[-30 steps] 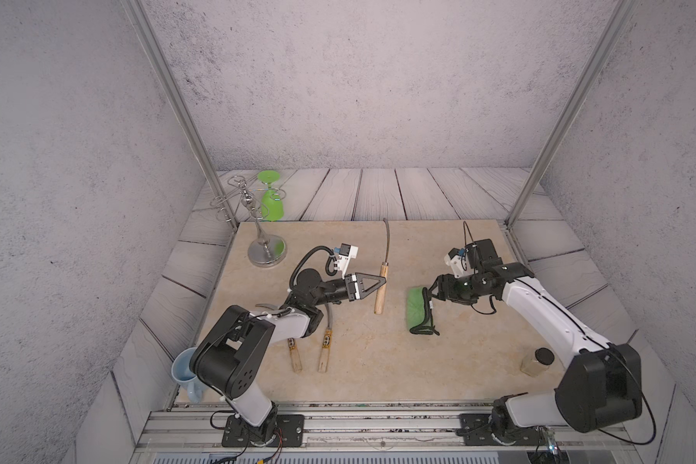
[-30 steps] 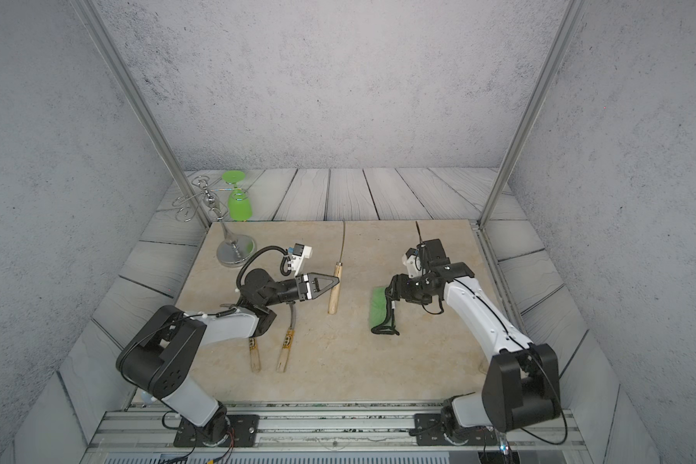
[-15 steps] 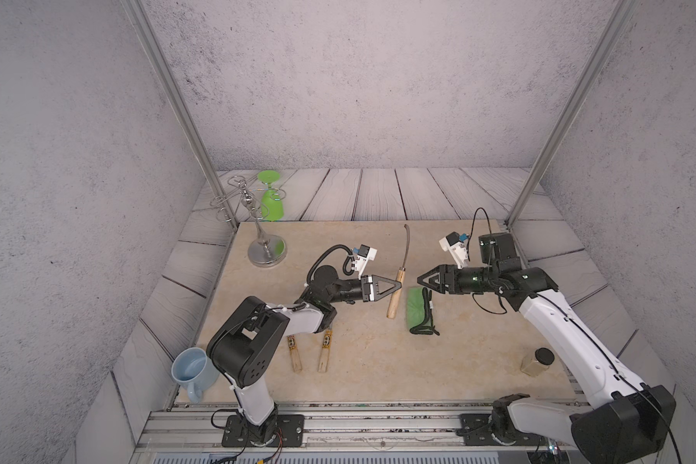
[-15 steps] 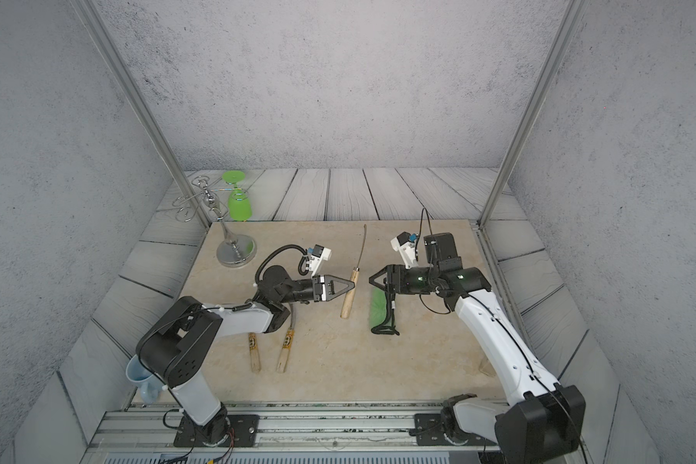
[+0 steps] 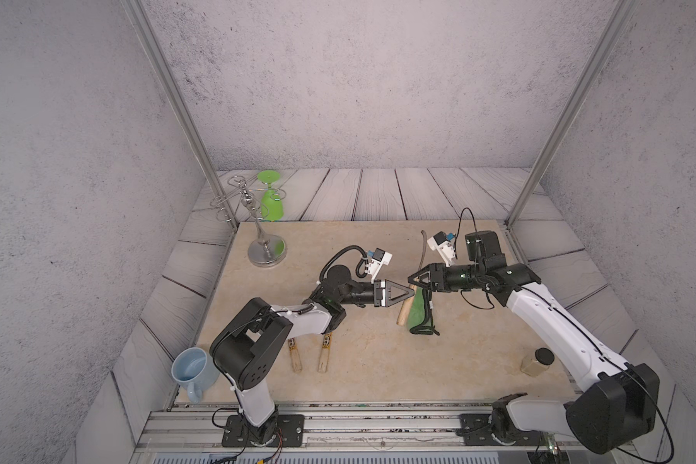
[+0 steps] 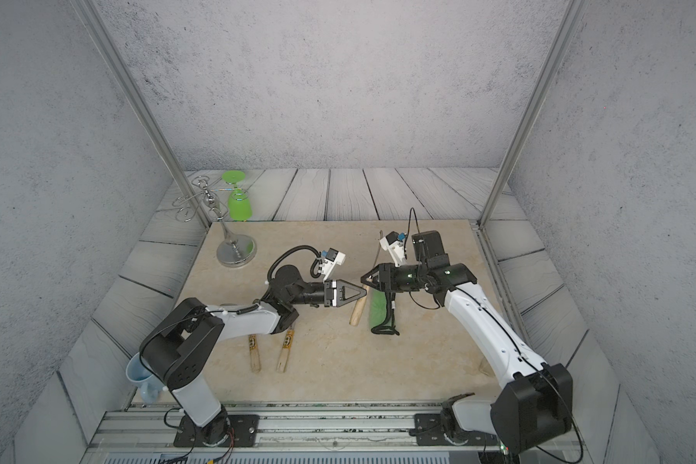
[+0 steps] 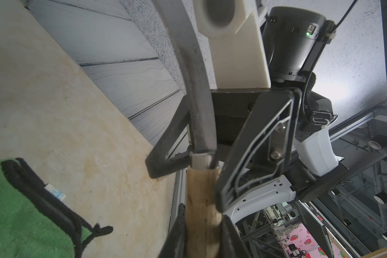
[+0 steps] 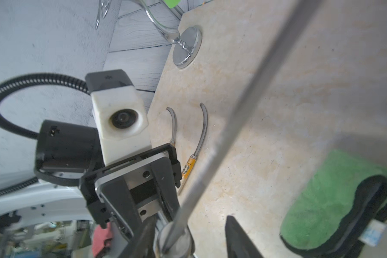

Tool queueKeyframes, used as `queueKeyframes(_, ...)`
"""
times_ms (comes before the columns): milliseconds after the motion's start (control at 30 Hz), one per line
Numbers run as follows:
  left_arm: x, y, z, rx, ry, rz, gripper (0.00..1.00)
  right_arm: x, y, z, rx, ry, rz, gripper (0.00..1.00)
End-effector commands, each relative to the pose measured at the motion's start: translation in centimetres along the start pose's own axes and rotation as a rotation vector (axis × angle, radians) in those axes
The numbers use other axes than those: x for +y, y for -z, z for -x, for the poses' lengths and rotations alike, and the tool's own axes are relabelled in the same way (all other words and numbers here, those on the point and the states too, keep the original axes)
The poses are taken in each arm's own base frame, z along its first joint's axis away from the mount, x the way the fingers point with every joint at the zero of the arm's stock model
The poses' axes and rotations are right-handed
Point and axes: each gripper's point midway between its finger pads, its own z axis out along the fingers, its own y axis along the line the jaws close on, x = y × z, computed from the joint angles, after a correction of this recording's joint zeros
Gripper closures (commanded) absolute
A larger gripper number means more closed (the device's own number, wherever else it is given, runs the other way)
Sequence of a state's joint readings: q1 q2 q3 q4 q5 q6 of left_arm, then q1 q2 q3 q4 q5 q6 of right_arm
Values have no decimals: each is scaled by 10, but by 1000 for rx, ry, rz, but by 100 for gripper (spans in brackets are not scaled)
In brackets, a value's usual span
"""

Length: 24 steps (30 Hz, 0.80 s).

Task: Wipe small sickles with rags
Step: Adjust the small sickle.

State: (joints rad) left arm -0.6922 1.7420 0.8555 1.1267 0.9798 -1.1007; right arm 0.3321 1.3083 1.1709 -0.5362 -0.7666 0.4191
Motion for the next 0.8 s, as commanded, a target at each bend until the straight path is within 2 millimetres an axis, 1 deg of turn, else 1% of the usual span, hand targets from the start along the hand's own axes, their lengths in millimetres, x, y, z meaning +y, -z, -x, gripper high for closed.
queueKeyframes(0,-9,-6,6,-4,-56,-26,100,1,-6,0,9,-4,23,63)
queueKeyframes(33,-10,-6,7,-6,-61,-27,100,1,-6,0,8,-7,22,69)
queueKeyframes(100,-11,-7,8,-7,-65,-23,100,1,-5,1,-2,-7,21,76)
queueKeyframes(200,-10,-6,11,-19,-79,-1,100,3,-2,5,-32,-18,10,81)
queueKeyframes(333,-9,-3,18,-52,-110,46,80,0,3,15,-97,-61,-24,84)
queueKeyframes(433,-7,-1,21,-81,-122,73,69,-4,6,24,-149,-101,-54,86)
queueKeyframes(567,-6,1,24,-107,-127,88,62,-6,8,35,-207,-142,-77,87)
queueKeyframes(767,-3,-2,24,-122,-113,81,59,-5,6,48,-252,-168,-83,87)
